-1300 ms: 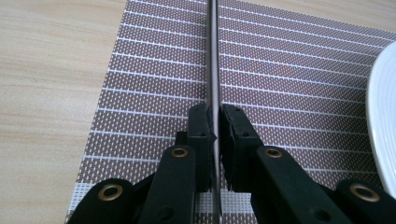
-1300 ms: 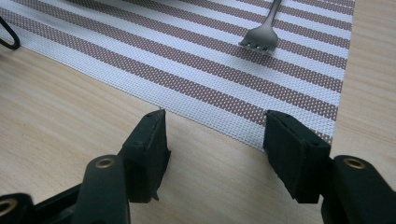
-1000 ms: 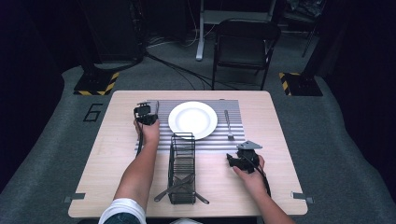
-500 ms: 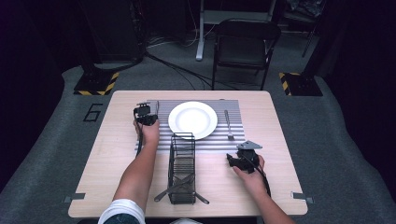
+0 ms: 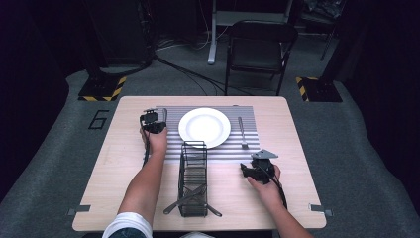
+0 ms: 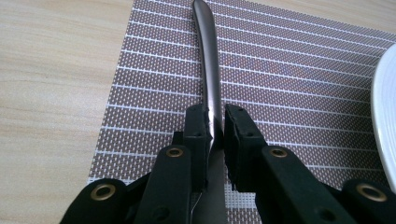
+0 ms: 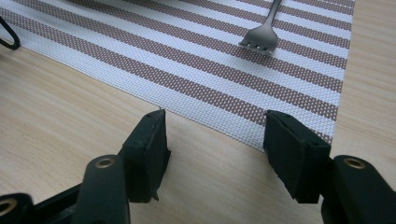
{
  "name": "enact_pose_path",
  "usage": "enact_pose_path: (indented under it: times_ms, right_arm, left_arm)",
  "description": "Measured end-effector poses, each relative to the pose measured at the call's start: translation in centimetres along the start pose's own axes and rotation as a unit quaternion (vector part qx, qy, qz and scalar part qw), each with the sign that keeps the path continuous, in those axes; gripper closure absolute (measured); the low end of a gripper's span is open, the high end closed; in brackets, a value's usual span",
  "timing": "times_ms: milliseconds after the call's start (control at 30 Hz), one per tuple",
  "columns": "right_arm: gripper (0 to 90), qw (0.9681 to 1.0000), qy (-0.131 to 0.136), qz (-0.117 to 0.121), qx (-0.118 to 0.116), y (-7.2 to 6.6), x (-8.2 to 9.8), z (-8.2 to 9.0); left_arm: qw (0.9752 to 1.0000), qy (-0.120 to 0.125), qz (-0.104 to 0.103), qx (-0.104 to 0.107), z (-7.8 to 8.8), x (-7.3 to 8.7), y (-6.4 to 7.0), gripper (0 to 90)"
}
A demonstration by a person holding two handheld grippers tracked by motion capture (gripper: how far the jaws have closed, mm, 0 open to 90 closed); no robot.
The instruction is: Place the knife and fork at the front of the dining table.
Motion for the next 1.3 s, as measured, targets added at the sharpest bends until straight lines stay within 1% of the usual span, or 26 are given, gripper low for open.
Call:
enact_pose_path:
  times_ms: [100,133,167,233,267,300,333,367,400,433,467,500,533,567,667,700,767,833,933,1033,1133,1300]
  right_arm:
    - [39.3,1.0000,0.000,0.000,0.000,0.0,0.0,0.0]
    - [39.3,1.0000,0.000,0.000,0.000,0.0,0.0,0.0]
    - [39.3,1.0000,0.000,0.000,0.000,0.0,0.0,0.0]
    - [39.3,1.0000,0.000,0.000,0.000,0.0,0.0,0.0]
    - [39.3,1.0000,0.000,0.000,0.000,0.0,0.0,0.0]
    - [39.3,1.0000,0.000,0.000,0.000,0.0,0.0,0.0]
    - [39.3,1.0000,0.000,0.000,0.000,0.0,0.0,0.0]
    - [39.3,1.0000,0.000,0.000,0.000,0.0,0.0,0.0]
    - [39.3,1.0000,0.000,0.001,0.000,0.0,0.0,0.0]
    - [39.3,1.0000,0.000,0.000,0.000,0.0,0.0,0.0]
    - [39.3,1.0000,0.000,0.000,0.000,0.0,0.0,0.0]
    - [39.3,1.0000,0.000,0.000,0.000,0.0,0.0,0.0]
    - [39.3,1.0000,0.000,0.000,0.000,0.0,0.0,0.0]
    - [39.3,1.0000,0.000,0.000,0.000,0.0,0.0,0.0]
    - [39.2,1.0000,0.000,0.000,0.000,0.0,0.0,0.0]
    - [39.2,1.0000,0.000,0.000,0.000,0.0,0.0,0.0]
    - [39.2,1.0000,0.000,0.000,0.000,0.0,0.0,0.0]
    - [39.2,1.0000,0.000,0.000,0.000,0.0,0.0,0.0]
    - [39.2,1.0000,0.000,0.000,0.000,0.0,0.0,0.0]
    - [39.2,1.0000,0.000,0.000,0.000,0.0,0.0,0.0]
    - [39.2,1.0000,0.000,0.000,0.000,0.0,0.0,0.0]
    - [39.2,1.0000,0.000,0.000,0.000,0.0,0.0,0.0]
  left_arm:
    - [1.0000,0.002,0.007,0.004,0.1,-0.1,0.0,77.8]
    - [1.0000,0.002,0.001,0.005,0.3,-0.2,-0.2,77.5]
    - [1.0000,0.006,0.007,0.004,0.4,-0.3,-0.1,77.3]
    - [0.9999,0.010,0.005,0.008,0.8,-0.6,-0.3,76.0]
    - [0.9998,0.012,0.009,0.009,0.9,-0.8,-0.2,74.7]
    - [0.9999,0.012,0.004,0.008,1.1,-0.8,-0.3,73.6]
    - [0.9998,0.014,0.007,0.009,1.3,-0.9,-0.3,72.0]
    - [0.9998,0.016,0.002,0.009,1.5,-1.1,-0.4,70.7]
    - [0.9997,0.020,0.006,0.011,1.8,-1.3,-0.3,69.4]
    - [0.9997,0.019,0.005,0.012,1.9,-1.4,-0.3,68.0]
    - [0.9998,0.018,-0.002,0.012,2.2,-1.5,-0.5,66.7]
    - [0.9997,0.020,-0.003,0.013,2.5,-1.6,-0.5,64.9]
    - [0.9997,0.022,0.001,0.014,2.8,-1.8,-0.5,63.8]
    - [0.9996,0.024,-0.007,0.013,3.1,-2.0,-0.6,62.6]
    - [0.9992,0.033,-0.021,0.012,3.8,-2.4,-0.8,58.7]
    - [0.9991,0.035,-0.018,0.013,4.0,-2.5,-0.8,57.6]
    - [0.9988,0.038,-0.027,0.015,4.6,-2.8,-1.0,55.9]
    - [0.9987,0.040,-0.027,0.017,5.0,-3.0,-1.1,54.0]
    - [0.9982,0.044,-0.032,0.025,5.8,-3.3,-1.1,52.1]
    - [0.9976,0.048,-0.042,0.029,6.5,-3.6,-1.2,50.8]
    - [0.9968,0.053,-0.054,0.026,7.3,-3.8,-1.5,49.5]
    - [0.9958,0.058,-0.063,0.032,8.5,-4.1,-1.8,47.9]
Point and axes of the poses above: each handheld gripper's, and its own axes: z roughly backward along the jaws, x roughly out of its underside, y roughly to its right, the point moved 10 cm from there along -z, roughly forward along the jaws, and after that the axes turned 3 degrees about z, right-handed, at the moved point
